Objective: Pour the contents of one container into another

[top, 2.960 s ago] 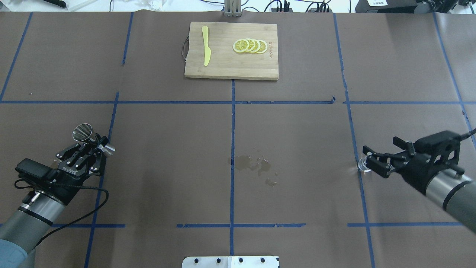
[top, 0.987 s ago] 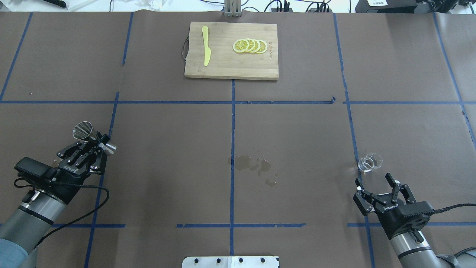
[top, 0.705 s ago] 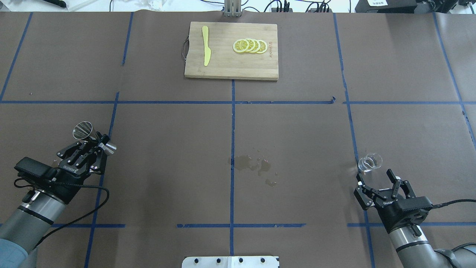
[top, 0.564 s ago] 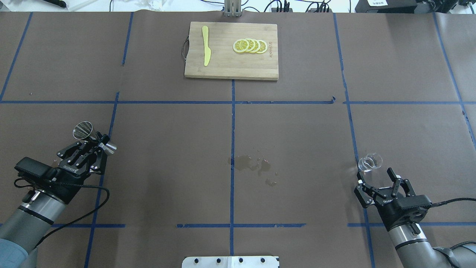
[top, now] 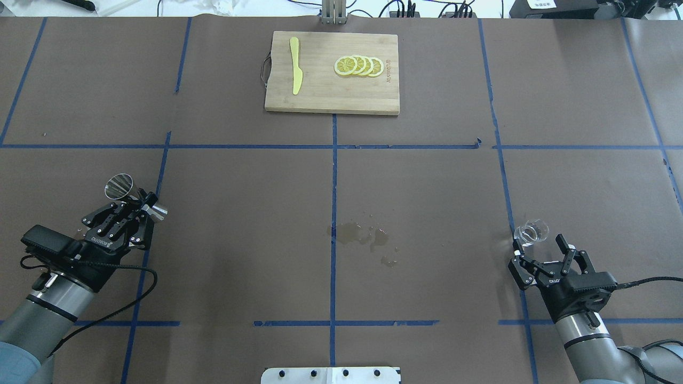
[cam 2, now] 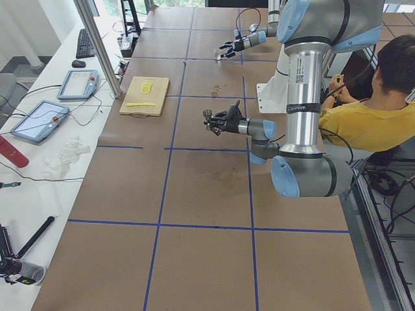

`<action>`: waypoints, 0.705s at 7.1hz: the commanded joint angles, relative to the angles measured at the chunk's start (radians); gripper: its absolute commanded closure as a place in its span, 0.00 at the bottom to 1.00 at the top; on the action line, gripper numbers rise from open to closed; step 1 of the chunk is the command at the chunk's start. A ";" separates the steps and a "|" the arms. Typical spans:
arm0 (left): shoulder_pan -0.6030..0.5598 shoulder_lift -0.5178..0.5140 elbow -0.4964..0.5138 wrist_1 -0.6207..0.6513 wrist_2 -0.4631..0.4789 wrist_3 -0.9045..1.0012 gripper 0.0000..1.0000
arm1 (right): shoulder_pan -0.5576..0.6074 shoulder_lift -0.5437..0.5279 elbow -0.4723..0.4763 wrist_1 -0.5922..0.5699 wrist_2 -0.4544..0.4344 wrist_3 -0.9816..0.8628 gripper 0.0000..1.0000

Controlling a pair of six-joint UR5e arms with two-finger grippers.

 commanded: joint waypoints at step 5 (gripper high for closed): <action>0.000 -0.001 0.000 0.000 0.000 -0.003 1.00 | 0.024 0.067 -0.063 0.005 0.019 -0.039 0.30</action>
